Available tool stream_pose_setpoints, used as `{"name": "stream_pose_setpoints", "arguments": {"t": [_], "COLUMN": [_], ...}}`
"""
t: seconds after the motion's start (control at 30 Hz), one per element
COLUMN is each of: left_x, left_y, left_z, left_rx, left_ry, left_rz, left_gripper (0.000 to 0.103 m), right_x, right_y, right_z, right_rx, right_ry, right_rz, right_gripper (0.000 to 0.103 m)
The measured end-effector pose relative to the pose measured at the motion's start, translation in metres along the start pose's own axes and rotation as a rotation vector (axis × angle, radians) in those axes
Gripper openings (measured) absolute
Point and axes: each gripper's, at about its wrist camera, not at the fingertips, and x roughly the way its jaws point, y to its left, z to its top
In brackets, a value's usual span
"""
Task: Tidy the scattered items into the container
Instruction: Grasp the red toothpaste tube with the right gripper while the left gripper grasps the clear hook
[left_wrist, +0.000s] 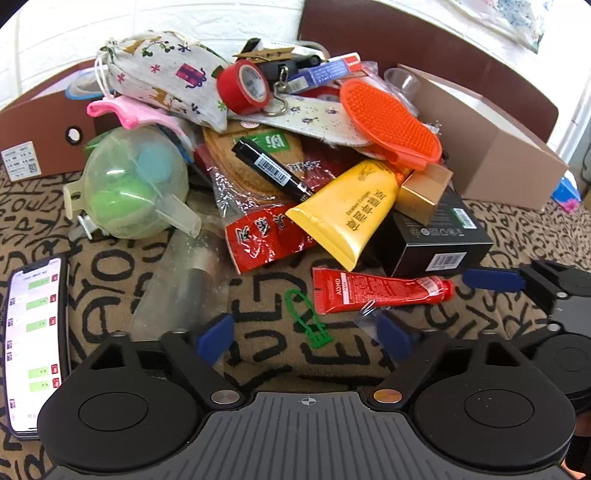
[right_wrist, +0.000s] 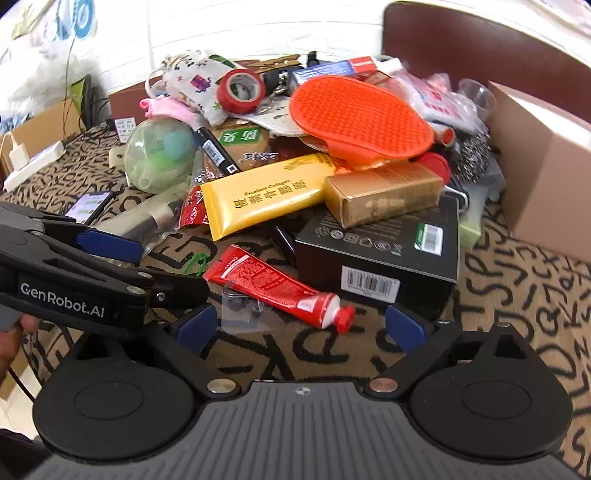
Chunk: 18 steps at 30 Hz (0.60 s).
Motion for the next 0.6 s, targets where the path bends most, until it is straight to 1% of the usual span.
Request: {"name": "stream_pose_setpoints", "arguments": {"t": [0.03, 0.1, 0.13, 0.23, 0.3, 0.33, 0.37, 0.4, 0.43, 0.47, 0.5, 0.6], "left_x": [0.001, 0.005, 0.006, 0.008, 0.008, 0.009, 0.009, 0.01, 0.01, 0.01, 0.008, 0.005], "left_y": [0.001, 0.002, 0.003, 0.002, 0.002, 0.003, 0.003, 0.003, 0.003, 0.003, 0.004, 0.008], "left_z": [0.0, 0.001, 0.001, 0.0, 0.0, 0.0, 0.0, 0.0, 0.0, 0.0, 0.0, 0.002], "left_rx": [-0.005, -0.012, -0.014, -0.008, -0.006, -0.004, 0.0, 0.009, 0.021, 0.029, 0.028, 0.002], "left_ry": [0.003, 0.011, 0.017, 0.016, 0.014, 0.013, 0.015, 0.019, 0.021, 0.022, 0.023, 0.03], "left_rz": [-0.005, -0.003, -0.001, 0.001, 0.004, 0.006, 0.011, 0.02, 0.03, 0.034, 0.03, -0.017], "left_gripper": [0.084, 0.079, 0.078, 0.077, 0.076, 0.075, 0.072, 0.067, 0.064, 0.061, 0.061, 0.061], "right_x": [0.001, 0.003, 0.005, 0.009, 0.01, 0.009, 0.008, 0.007, 0.006, 0.004, 0.003, -0.002], "right_y": [0.001, 0.002, 0.002, 0.002, 0.002, 0.001, 0.002, 0.002, 0.003, 0.004, 0.005, 0.007], "right_z": [0.001, 0.002, 0.003, 0.003, 0.003, 0.003, 0.003, 0.003, 0.003, 0.003, 0.002, 0.003], "right_rx": [-0.011, -0.028, -0.034, -0.045, -0.041, -0.04, -0.043, -0.047, -0.052, -0.06, -0.067, -0.079], "right_ry": [-0.002, -0.003, 0.0, 0.008, 0.012, 0.011, 0.014, 0.02, 0.026, 0.032, 0.039, 0.049], "right_rz": [-0.003, -0.006, -0.006, 0.001, 0.012, 0.023, 0.035, 0.047, 0.056, 0.063, 0.071, 0.091], "right_gripper": [0.093, 0.086, 0.085, 0.077, 0.064, 0.06, 0.051, 0.047, 0.045, 0.041, 0.038, 0.037]}}
